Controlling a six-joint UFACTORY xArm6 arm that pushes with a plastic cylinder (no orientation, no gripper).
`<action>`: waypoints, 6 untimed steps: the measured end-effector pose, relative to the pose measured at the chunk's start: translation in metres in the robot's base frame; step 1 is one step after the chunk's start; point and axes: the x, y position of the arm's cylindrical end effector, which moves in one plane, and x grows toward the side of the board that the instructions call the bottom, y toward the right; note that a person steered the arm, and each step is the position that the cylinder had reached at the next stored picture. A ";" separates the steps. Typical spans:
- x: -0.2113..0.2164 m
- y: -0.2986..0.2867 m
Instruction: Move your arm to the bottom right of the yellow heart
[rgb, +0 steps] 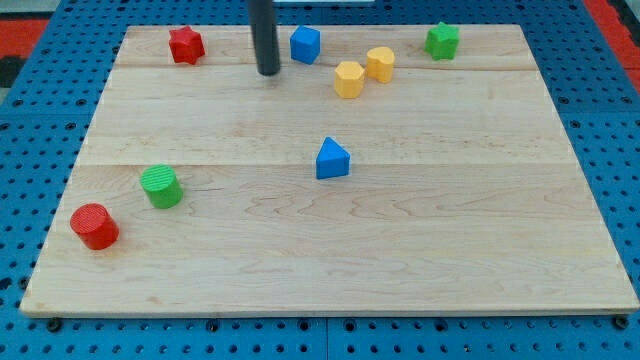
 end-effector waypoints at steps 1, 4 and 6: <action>0.027 0.044; 0.048 0.128; 0.048 0.145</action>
